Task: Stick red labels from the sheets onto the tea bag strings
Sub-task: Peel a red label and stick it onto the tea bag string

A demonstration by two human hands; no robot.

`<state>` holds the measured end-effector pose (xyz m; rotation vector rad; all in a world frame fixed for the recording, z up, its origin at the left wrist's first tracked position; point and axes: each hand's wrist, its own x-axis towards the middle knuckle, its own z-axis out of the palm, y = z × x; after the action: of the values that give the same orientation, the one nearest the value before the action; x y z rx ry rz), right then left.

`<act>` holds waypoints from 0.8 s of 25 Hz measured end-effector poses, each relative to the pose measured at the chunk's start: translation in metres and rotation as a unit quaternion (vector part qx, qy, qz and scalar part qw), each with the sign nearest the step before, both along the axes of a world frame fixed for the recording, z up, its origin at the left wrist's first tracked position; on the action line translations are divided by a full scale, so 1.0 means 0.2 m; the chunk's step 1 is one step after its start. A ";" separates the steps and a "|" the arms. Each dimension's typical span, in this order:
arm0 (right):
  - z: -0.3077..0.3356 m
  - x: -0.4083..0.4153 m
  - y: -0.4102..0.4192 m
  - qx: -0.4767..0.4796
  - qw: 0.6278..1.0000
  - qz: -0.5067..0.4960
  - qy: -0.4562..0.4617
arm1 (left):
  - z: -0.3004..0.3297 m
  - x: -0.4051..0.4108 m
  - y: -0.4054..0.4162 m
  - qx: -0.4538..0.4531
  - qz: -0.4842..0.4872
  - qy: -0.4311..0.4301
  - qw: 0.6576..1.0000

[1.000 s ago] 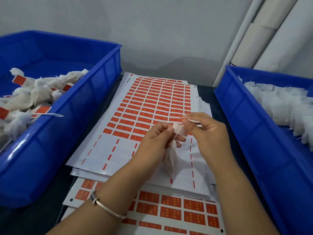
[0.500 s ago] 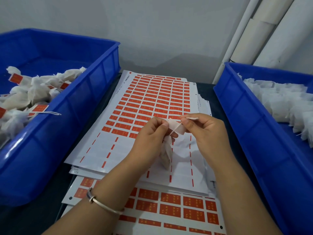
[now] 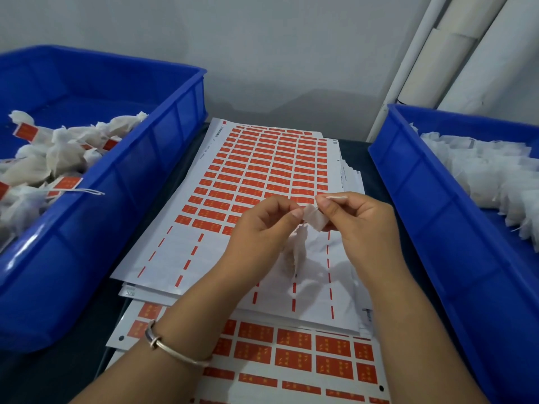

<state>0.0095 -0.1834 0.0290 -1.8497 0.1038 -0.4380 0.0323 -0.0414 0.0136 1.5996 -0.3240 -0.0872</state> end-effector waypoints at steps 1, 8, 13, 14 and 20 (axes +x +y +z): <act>0.00 0.00 0.00 0.003 1.000 -0.003 0.000 | 0.00 0.00 0.00 -0.001 -0.010 -0.002 1.000; 0.00 0.00 0.00 0.018 1.000 -0.008 0.008 | 0.00 0.00 0.03 -0.025 -0.054 -0.005 0.998; 0.01 0.00 0.00 0.021 1.000 -0.003 0.014 | 0.01 0.01 0.04 -0.021 -0.071 0.012 0.997; 0.01 -0.01 0.00 0.021 1.000 0.003 0.016 | 0.01 0.01 0.03 -0.030 -0.056 0.024 0.998; 0.02 -0.01 0.01 0.026 0.999 0.036 0.007 | 0.00 0.02 0.02 -0.068 -0.051 0.095 0.992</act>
<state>0.0066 -0.1809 0.0320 -1.7999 0.0575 -0.3706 0.0357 -0.0374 0.0132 1.4262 -0.2574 -0.2888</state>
